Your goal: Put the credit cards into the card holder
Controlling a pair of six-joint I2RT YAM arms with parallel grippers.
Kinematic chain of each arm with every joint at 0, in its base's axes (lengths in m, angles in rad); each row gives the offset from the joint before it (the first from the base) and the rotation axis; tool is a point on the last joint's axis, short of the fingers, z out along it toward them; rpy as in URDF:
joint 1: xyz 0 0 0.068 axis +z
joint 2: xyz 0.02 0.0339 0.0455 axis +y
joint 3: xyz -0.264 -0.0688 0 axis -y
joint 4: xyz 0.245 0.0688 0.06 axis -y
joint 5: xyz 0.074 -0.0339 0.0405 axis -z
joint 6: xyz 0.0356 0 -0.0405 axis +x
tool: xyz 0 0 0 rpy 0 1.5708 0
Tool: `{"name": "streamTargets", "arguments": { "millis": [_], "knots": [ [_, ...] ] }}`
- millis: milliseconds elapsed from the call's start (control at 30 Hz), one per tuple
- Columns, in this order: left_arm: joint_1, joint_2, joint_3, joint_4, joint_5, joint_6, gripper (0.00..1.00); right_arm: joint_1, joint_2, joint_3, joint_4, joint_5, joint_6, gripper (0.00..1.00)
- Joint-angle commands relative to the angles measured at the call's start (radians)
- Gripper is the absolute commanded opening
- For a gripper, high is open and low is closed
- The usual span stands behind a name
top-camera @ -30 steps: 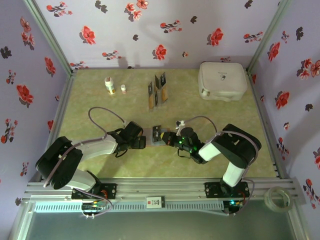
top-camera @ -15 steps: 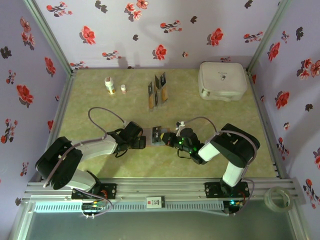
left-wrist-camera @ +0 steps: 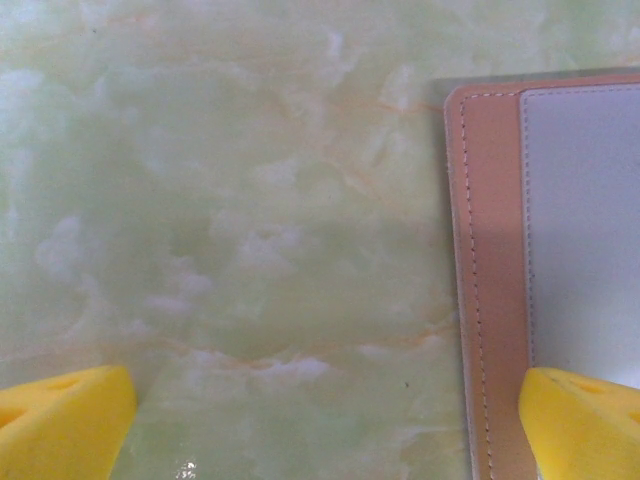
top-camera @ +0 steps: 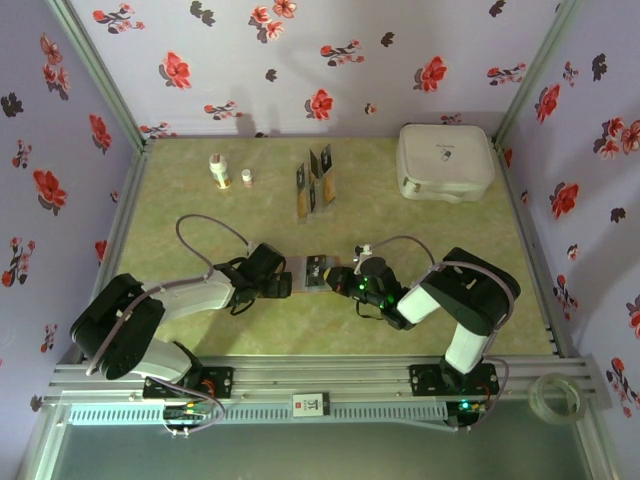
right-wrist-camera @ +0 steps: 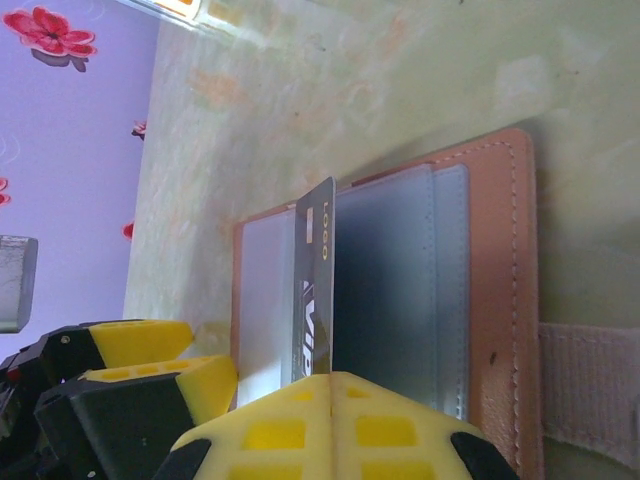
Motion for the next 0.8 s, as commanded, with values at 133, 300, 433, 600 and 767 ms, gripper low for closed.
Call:
{"name": "streamTargets", "arguments": {
  "millis": [133, 300, 433, 600, 767],
  "knots": [
    [0.006, 0.005, -0.026, -0.057, -0.012, -0.023, 1.0, 0.018, -0.007, 0.021, -0.019, 0.016, 0.011, 0.0],
    [0.006, 0.007, -0.027, -0.054, -0.013, -0.023, 1.0, 0.024, -0.001, 0.029, -0.02, 0.014, 0.011, 0.0],
    [0.006, 0.008, -0.026, -0.053, -0.013, -0.023, 1.0, 0.025, 0.004, 0.032, -0.021, 0.016, 0.011, 0.0],
    [0.006, 0.009, -0.031, -0.05, -0.013, -0.023, 1.0, 0.024, 0.018, 0.037, -0.017, 0.018, 0.013, 0.0],
    [0.006, 0.008, -0.035, -0.048, -0.013, -0.026, 1.0, 0.026, 0.031, 0.042, -0.007, 0.015, 0.017, 0.0]
  ]
}}
